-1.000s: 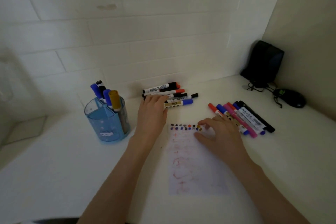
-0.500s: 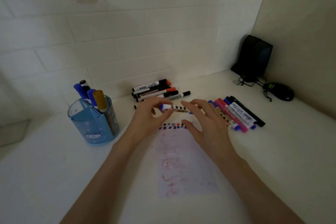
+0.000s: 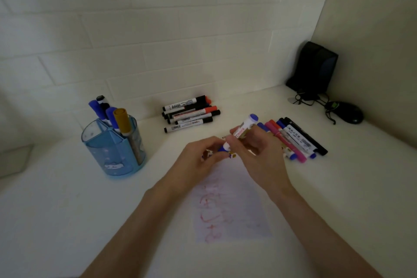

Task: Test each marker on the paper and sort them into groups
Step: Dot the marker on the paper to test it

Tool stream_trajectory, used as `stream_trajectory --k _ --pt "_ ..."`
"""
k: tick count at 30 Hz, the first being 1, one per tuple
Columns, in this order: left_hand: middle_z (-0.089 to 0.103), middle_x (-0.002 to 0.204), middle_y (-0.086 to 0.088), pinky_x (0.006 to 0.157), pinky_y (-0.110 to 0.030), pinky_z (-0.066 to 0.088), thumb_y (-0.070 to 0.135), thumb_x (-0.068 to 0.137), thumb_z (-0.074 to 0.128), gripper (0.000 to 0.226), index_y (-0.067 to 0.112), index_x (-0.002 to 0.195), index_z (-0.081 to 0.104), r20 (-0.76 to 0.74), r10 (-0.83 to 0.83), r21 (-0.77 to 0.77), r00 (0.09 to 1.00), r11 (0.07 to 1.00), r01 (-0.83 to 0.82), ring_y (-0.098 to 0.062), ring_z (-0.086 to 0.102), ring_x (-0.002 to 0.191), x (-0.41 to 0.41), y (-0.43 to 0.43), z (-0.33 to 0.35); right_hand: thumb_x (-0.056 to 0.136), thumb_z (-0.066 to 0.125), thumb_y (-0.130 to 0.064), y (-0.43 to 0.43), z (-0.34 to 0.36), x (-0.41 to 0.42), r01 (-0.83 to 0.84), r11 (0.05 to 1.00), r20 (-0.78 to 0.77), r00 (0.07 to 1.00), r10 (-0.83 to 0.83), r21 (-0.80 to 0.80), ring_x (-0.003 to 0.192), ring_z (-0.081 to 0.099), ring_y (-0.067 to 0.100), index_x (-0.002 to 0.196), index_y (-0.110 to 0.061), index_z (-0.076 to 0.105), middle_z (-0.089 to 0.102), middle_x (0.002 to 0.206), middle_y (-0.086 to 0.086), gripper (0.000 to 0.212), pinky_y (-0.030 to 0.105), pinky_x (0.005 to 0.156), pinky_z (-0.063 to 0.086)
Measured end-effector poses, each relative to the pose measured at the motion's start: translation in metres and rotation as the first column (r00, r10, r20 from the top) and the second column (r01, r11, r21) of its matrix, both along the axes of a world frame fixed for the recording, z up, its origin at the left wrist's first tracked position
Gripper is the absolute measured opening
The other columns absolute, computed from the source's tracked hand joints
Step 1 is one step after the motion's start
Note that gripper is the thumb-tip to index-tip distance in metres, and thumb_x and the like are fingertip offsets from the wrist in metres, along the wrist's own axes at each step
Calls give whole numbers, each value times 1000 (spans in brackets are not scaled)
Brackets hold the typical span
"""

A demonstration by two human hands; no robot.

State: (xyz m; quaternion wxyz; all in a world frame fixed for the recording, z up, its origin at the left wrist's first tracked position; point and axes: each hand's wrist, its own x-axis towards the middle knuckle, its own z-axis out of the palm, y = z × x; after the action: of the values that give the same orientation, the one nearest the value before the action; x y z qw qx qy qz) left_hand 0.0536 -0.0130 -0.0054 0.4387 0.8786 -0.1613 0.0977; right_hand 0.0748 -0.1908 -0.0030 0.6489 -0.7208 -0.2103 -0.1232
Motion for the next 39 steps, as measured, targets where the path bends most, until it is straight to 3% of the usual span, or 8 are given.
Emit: stream_trajectory --k 4,10,14,18,20,27,32,39 --pt "68 92 3 75 -25 47 9 104 50 16 12 107 65 32 -54 72 998 996 51 -8 61 80 -3 2 -3 93 77 -15 -1 -2 3 -14 1000 -10 1000 14 -21 83 76 15 95 -19 75 78 87 -8 5 22 78 58" --pt "56 72 9 64 -14 35 5 107 41 39 35 84 52 -5 -152 -28 988 988 152 -5 48 62 -7 0 5 94 76 -21 -7 1 3 -62 997 -53 997 64 40 83 76 16 97 -13 76 79 89 -3 9 31 79 62" --pt "56 77 2 65 -18 37 11 109 39 27 25 91 55 -60 -164 -60 985 985 160 -6 48 65 -7 -5 3 93 74 -30 -8 5 1 -86 995 -106 990 92 57 78 73 8 95 -24 73 77 85 -7 7 22 72 58" --pt "62 98 -10 83 -46 49 24 110 36 23 11 113 54 -68 -176 -84 982 982 171 -29 59 89 -9 -8 -5 89 82 -28 -6 4 -1 -80 997 -173 982 82 15 60 64 4 83 -29 67 70 70 -9 16 17 58 51" --pt "62 95 -10 78 -51 47 29 109 37 22 14 114 53 -33 -172 -61 985 984 170 -30 59 83 -10 -10 -9 86 86 -29 -4 1 -2 -20 999 -216 976 25 25 52 59 5 75 -27 68 68 64 -6 21 18 52 49" --pt "56 68 6 54 -28 41 42 108 33 25 23 111 50 93 -82 73 992 994 75 -15 54 58 -6 -18 -16 87 83 -38 1 -3 -2 90 993 -242 968 -71 71 45 54 5 66 -30 71 64 55 -5 25 16 49 46" --pt "52 64 9 54 -14 36 41 108 35 22 23 111 48 124 -43 134 991 991 27 -8 53 56 -7 -24 -20 93 75 -43 4 -9 0 125 992 -203 972 -119 14 48 54 1 70 -33 66 61 56 -9 27 14 50 44" --pt "46 65 17 58 -15 30 26 110 37 18 17 98 48 79 -133 48 988 990 130 -8 43 54 -12 -32 -9 104 62 -16 2 -10 5 174 981 -168 973 -158 83 52 56 -5 83 -22 60 57 54 -21 22 9 53 44"
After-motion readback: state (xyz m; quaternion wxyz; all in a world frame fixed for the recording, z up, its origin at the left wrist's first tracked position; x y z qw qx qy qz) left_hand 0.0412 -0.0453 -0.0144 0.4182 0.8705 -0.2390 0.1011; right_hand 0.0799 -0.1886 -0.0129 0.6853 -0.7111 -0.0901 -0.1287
